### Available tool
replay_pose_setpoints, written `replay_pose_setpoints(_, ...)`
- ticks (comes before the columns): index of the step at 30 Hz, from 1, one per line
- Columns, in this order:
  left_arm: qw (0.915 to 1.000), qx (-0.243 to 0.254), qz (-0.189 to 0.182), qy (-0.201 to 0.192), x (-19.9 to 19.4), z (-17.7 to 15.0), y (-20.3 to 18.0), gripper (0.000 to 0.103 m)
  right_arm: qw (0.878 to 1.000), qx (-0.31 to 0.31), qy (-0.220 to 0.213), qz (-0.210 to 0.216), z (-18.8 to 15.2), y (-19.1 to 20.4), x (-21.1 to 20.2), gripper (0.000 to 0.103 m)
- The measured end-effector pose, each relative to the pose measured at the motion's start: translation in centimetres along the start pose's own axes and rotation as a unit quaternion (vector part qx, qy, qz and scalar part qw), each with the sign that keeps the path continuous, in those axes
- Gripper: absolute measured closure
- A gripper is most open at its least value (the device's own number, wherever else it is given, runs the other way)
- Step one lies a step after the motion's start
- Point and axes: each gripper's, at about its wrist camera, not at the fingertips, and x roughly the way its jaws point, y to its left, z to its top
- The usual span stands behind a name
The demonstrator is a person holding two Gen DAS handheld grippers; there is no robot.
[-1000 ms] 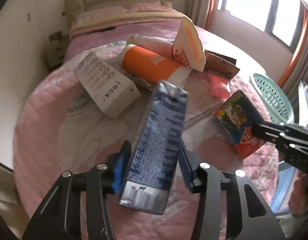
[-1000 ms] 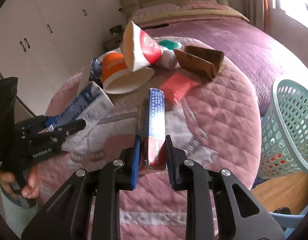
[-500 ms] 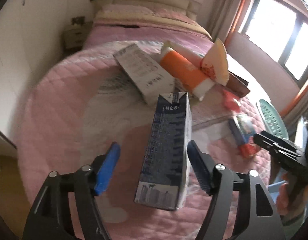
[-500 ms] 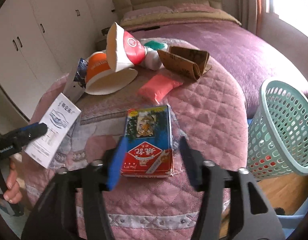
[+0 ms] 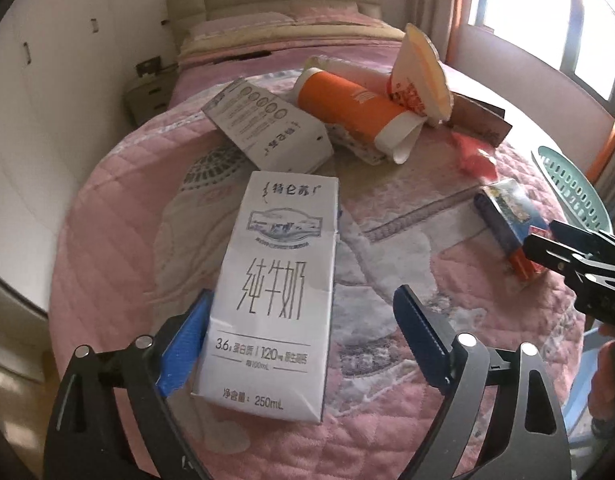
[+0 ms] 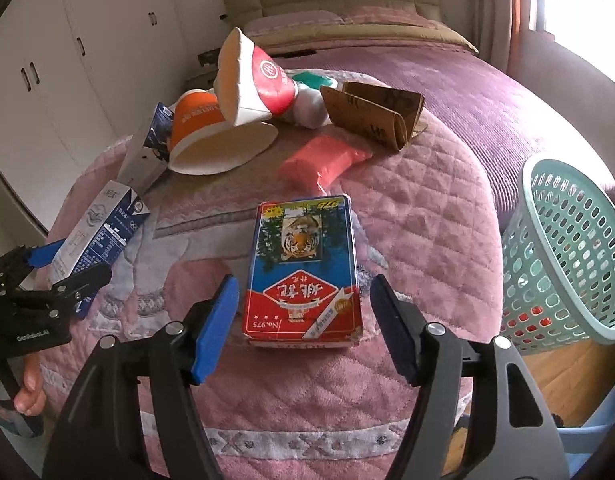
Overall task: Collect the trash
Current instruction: 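Grasp the red tiger-print card box with the right tool while the left grasps the white milk carton, then carry the card box and milk carton over the teal basket and open both tools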
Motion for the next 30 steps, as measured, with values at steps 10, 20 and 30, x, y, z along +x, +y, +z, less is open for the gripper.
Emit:
replay_pose_setpoints(10, 0.9996, -0.026, 0.002, -0.006, -0.7, -0.3, 0.8, 0.052, 1.000, 0.000, 0.006, -0.018, -0.4, 0.8, 1.0, 0.039)
replay_pose_setpoints(20, 0.9980, -0.011, -0.029, -0.055, -4.0, 0.6, -2.5, 0.053, 0.999, -0.021, -0.038, -0.017, -0.6, 1.5, -1.8, 0.047)
replay_pose_setpoints(30, 0.9898, 0.023, -0.099, -0.100, -5.2, 4.3, -8.8, 0.053, 0.994, 0.031, -0.094, -0.054, 1.0, -4.1, -6.1, 0.047)
